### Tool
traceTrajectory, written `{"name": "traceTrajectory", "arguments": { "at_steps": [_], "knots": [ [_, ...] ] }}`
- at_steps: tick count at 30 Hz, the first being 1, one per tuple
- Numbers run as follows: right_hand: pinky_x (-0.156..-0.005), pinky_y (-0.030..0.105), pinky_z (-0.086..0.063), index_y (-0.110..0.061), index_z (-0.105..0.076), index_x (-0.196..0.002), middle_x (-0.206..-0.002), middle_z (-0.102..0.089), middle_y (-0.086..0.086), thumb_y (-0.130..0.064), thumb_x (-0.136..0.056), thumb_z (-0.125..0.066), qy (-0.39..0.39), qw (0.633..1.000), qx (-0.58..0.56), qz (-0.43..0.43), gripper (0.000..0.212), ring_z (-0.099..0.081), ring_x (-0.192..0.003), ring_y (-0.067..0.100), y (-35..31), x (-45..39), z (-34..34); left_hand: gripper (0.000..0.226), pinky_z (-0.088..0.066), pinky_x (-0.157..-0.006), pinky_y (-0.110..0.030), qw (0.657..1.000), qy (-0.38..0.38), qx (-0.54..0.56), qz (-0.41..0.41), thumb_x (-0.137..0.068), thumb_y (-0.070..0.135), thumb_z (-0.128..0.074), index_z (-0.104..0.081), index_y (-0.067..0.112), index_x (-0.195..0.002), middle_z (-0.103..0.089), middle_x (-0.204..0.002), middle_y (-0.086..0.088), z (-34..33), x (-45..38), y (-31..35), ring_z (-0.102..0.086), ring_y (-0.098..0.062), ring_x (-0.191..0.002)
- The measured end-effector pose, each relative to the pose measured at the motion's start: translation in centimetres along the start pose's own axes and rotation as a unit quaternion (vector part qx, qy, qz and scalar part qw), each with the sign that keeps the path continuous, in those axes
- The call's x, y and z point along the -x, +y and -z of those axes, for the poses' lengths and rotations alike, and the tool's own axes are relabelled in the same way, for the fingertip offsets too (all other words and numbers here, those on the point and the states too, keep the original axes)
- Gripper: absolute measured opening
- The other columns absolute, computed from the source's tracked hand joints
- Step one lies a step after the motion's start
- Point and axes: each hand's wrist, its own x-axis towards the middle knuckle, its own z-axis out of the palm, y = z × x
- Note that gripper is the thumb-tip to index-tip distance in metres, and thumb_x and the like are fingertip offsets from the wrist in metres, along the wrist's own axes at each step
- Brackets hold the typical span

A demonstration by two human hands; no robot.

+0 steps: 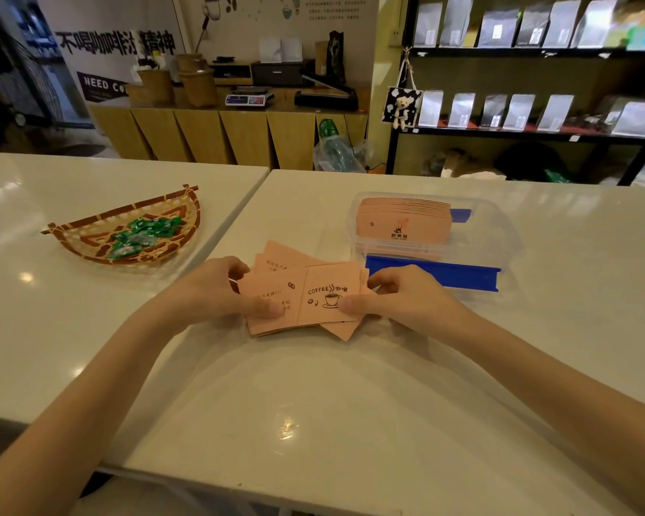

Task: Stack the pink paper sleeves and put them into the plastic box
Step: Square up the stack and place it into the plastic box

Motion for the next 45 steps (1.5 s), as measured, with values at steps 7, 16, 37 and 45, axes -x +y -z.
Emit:
{"name": "traceTrajectory", "arguments": {
  "at_steps": [7, 16, 37, 45],
  "knots": [
    [-0.054, 0.016, -0.044, -0.028, -0.061, -0.096, -0.082, -0.061, -0.016, -0.05, -0.061, -0.073, 0.002, 0.999, 0.022, 0.044, 0.043, -0.058, -0.069, 0.005, 0.2, 1.1, -0.2, 0.093, -0.054, -0.058, -0.02, 0.992, 0.004, 0.073, -0.099, -0.011, 0.063, -0.074, -0.046, 0.027, -0.091, -0.06, -0.093, 0.013, 0.3, 1.3, -1.3, -0.059, -0.007, -0.087],
    [-0.078, 0.019, -0.046, -0.039, -0.037, -0.123, -0.105, -0.047, -0.021, -0.047, -0.054, -0.079, -0.008, 0.992, 0.055, 0.112, 0.081, -0.049, -0.087, 0.001, 0.2, 1.7, -0.6, 0.067, -0.059, -0.072, -0.03, 0.974, 0.031, 0.087, -0.206, -0.037, 0.03, -0.087, -0.046, 0.026, -0.089, -0.064, -0.094, 0.007, -0.3, 3.0, -1.9, -0.065, -0.016, -0.086],
    [-0.091, 0.005, -0.023, -0.057, -0.05, -0.097, -0.131, -0.022, -0.038, -0.062, -0.043, -0.071, 0.127, 0.966, 0.101, 0.202, 0.058, -0.004, -0.123, -0.019, 5.5, 6.9, 5.0, 0.05, -0.047, -0.085, -0.02, 0.944, -0.02, 0.055, -0.325, -0.055, 0.028, -0.083, -0.052, 0.035, -0.094, -0.061, -0.094, 0.023, -5.2, 3.1, 4.8, -0.057, 0.0, -0.094],
    [-0.107, 0.03, -0.024, -0.05, -0.047, -0.095, -0.135, -0.022, -0.027, -0.047, -0.051, -0.08, 0.129, 0.981, 0.075, 0.126, 0.055, -0.006, -0.127, -0.007, 7.9, 7.4, 6.2, 0.055, -0.048, -0.087, -0.027, 0.94, -0.05, 0.071, -0.33, -0.049, 0.035, -0.081, -0.053, 0.037, -0.097, -0.062, -0.103, 0.015, -8.5, 1.2, 6.7, -0.057, -0.007, -0.097]
  ]
}}
